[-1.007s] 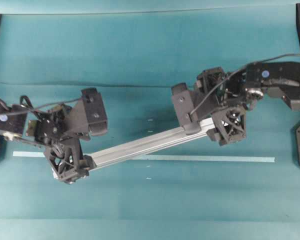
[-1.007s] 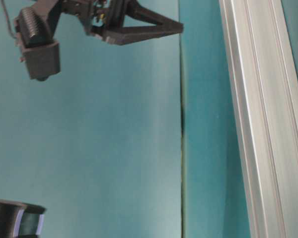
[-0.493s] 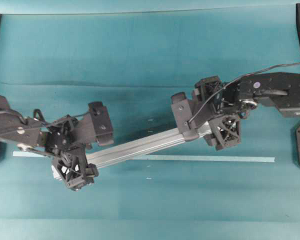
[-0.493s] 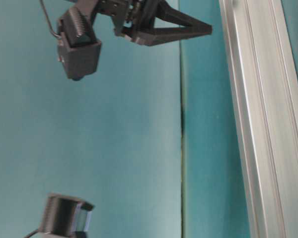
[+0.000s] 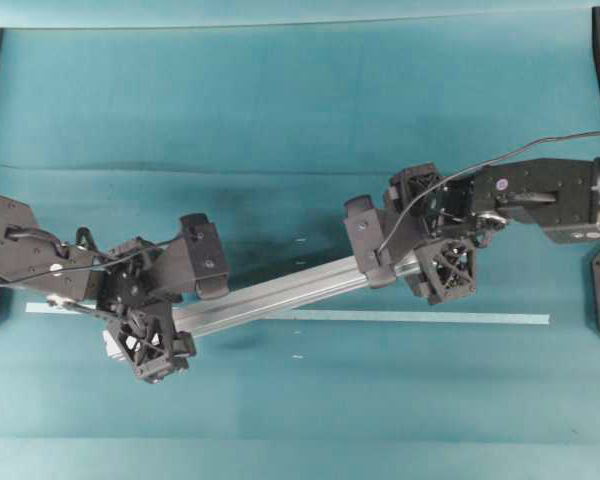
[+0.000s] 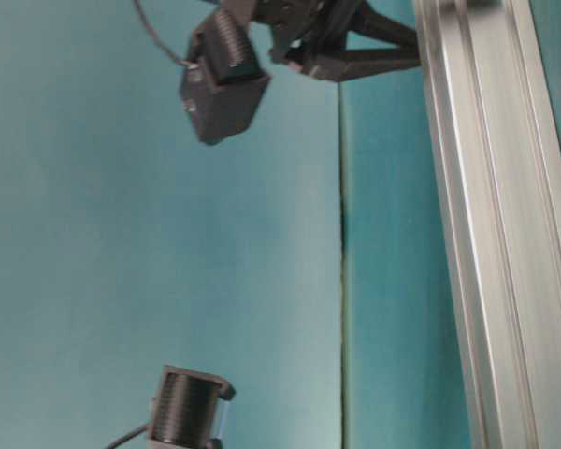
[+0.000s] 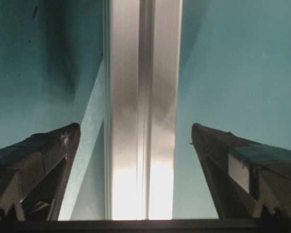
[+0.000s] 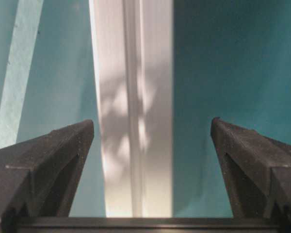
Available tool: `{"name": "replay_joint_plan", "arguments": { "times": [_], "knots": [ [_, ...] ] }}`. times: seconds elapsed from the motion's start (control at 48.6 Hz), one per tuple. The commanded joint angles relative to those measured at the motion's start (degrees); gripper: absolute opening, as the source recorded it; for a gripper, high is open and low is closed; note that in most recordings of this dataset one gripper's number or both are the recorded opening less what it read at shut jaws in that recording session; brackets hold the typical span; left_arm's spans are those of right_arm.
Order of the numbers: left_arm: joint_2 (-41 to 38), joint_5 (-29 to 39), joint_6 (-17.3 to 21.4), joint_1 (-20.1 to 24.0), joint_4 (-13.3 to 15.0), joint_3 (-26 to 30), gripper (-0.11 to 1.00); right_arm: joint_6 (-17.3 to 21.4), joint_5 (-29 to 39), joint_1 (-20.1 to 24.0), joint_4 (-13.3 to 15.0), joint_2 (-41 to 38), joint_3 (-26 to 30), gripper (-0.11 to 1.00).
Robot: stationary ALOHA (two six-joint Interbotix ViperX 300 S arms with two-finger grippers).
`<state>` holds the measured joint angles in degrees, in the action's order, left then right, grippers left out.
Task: Lift the metal rail with both hands.
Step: 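Lower both open grippers over the rail ends, then close both grippers on the rail near each end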
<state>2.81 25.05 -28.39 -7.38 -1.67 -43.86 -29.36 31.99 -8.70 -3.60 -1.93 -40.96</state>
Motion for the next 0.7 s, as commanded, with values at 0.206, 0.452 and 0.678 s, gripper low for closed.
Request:
{"name": "replay_joint_plan", "arguments": {
  "times": [0.206,0.452,0.678],
  "knots": [
    [-2.4,-4.3,-0.1,-0.3,0.0,-1.2,0.99,0.1,-1.7,-0.1,0.0,-1.0,-0.6,0.98],
    [-2.5,-4.5,-0.1,-0.2,0.0,-1.1,0.99,0.4,-1.8,-0.2,0.1,-1.0,-0.6,0.97],
    [-2.5,-4.8,-0.1,-0.2,0.0,-0.9,0.81,0.3,-1.6,-0.2,0.0,-0.9,-0.6,0.88]
  ]
}}
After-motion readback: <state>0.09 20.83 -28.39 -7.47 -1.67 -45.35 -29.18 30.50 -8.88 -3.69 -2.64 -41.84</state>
